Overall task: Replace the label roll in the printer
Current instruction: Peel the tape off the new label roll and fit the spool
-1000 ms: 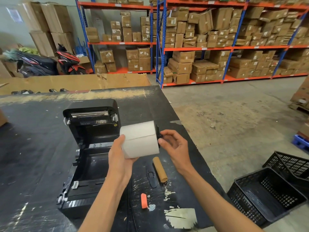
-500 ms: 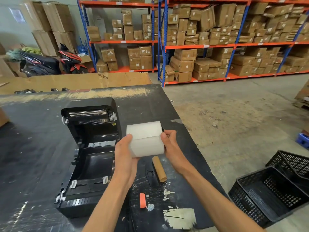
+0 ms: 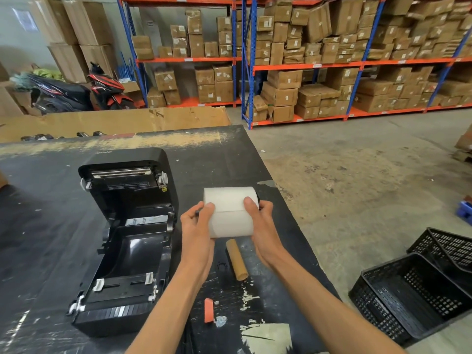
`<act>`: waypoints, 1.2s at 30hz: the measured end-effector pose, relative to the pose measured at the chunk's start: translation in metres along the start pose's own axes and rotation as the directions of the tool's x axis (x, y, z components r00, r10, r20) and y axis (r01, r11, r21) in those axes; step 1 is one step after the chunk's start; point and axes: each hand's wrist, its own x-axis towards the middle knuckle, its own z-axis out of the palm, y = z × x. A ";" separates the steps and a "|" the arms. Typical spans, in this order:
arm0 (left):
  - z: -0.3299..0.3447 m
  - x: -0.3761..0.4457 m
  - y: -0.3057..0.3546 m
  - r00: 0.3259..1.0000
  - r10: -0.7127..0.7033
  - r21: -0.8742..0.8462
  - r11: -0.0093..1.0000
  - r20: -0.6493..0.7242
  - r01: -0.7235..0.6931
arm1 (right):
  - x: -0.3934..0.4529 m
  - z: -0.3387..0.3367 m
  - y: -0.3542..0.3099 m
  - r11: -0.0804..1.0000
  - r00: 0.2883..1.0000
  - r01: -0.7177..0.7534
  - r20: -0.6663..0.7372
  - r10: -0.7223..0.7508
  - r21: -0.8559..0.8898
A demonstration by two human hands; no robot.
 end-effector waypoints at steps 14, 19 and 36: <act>-0.046 0.022 -0.064 0.989 -0.136 0.969 0.234 -0.053 0.084 | 0.020 -0.035 0.002 0.965 0.990 -0.077 -0.094 0.103 0.251; -0.047 0.024 -0.092 0.986 -0.109 0.991 0.039 -0.124 0.129 | 0.020 -0.044 0.003 0.948 0.985 -0.089 -0.114 0.129 0.307; -0.034 0.029 -0.089 0.973 -0.065 0.975 0.010 -0.220 0.221 | 0.024 -0.049 0.013 0.952 0.982 -0.161 -0.052 0.181 0.262</act>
